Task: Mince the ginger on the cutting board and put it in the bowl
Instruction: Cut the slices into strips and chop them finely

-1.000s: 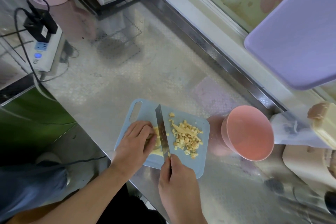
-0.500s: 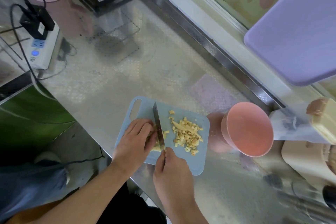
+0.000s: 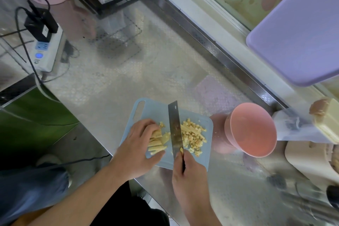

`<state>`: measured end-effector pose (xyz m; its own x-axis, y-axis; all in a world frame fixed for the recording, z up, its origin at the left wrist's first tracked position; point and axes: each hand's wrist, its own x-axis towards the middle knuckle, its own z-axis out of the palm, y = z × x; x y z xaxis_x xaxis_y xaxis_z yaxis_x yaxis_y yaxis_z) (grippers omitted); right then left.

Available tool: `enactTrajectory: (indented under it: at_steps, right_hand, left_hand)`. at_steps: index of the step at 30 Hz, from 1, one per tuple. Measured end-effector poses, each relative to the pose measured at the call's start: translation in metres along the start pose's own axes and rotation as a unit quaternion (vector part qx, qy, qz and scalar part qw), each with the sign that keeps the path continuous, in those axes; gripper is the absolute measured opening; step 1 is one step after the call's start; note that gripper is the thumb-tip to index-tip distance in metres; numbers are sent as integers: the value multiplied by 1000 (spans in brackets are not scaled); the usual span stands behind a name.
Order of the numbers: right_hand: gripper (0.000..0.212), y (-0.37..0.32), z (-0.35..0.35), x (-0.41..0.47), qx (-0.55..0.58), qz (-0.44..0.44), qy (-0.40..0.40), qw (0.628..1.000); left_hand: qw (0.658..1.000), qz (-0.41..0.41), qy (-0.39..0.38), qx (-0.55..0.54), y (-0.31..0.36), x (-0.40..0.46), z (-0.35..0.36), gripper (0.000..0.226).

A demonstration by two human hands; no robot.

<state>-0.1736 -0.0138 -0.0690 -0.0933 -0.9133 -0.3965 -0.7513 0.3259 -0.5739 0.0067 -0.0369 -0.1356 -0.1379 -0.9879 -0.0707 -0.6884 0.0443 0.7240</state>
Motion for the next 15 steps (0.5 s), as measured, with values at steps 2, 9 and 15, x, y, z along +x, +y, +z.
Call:
enactTrajectory:
  at_steps: [2, 9, 15]
  right_hand:
    - [35, 2, -2, -1, 3, 7, -3, 1000]
    - [37, 0, -1, -4, 3, 10, -9, 1000]
    - [38, -7, 5, -8, 6, -17, -31, 999]
  left_hand:
    - [1000, 18, -10, 16, -2, 1, 3, 61]
    - [999, 27, 20, 27, -5, 1, 8, 46]
    - [999, 33, 14, 27, -9, 3, 2, 46]
